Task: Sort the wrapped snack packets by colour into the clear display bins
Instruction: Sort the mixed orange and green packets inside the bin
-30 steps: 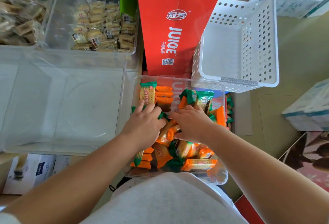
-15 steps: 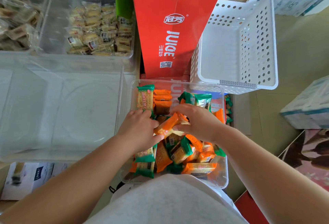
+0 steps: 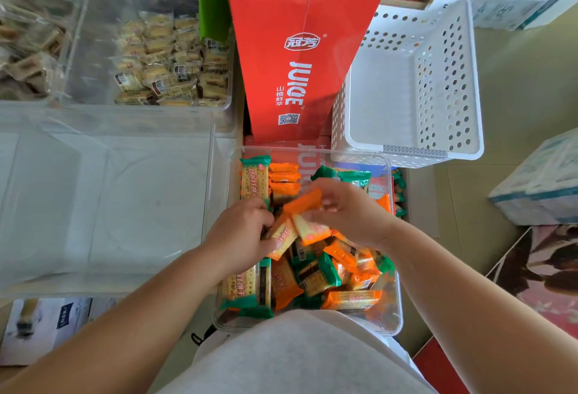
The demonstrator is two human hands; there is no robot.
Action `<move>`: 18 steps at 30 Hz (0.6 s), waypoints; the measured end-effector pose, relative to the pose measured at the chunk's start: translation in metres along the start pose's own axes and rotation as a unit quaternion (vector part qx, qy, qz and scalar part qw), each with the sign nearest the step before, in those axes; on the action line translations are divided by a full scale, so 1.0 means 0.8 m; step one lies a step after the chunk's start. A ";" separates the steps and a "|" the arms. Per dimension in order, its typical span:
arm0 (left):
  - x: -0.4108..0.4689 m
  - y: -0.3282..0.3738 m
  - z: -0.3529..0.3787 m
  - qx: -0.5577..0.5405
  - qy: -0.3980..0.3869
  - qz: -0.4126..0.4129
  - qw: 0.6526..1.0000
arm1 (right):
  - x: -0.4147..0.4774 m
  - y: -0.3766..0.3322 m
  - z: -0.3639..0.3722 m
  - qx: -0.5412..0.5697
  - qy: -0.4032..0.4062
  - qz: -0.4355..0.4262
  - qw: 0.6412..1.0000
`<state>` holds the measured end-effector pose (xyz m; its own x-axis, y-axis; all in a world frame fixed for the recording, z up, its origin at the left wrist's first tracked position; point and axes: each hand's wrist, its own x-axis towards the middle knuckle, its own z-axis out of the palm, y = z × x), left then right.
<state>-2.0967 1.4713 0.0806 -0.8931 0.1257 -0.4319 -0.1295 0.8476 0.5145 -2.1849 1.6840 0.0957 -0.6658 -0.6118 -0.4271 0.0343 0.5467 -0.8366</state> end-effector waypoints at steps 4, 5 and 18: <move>-0.009 0.002 -0.011 -0.072 0.043 -0.067 0.994 | 0.011 -0.003 -0.014 0.052 0.204 0.009 0.978; -0.011 0.003 -0.014 -0.086 0.064 -0.085 0.991 | 0.014 -0.003 -0.016 0.014 0.220 0.003 0.975; -0.020 -0.001 -0.026 -0.208 0.160 -0.181 0.948 | 0.064 0.014 0.051 -0.300 0.081 -0.023 0.950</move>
<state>-2.0914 1.4583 0.1022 -0.8341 -0.3531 -0.4238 -0.5515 0.5205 0.6519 -2.1880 1.6351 0.0506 -0.7644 -0.5730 -0.2957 -0.3962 0.7792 -0.4857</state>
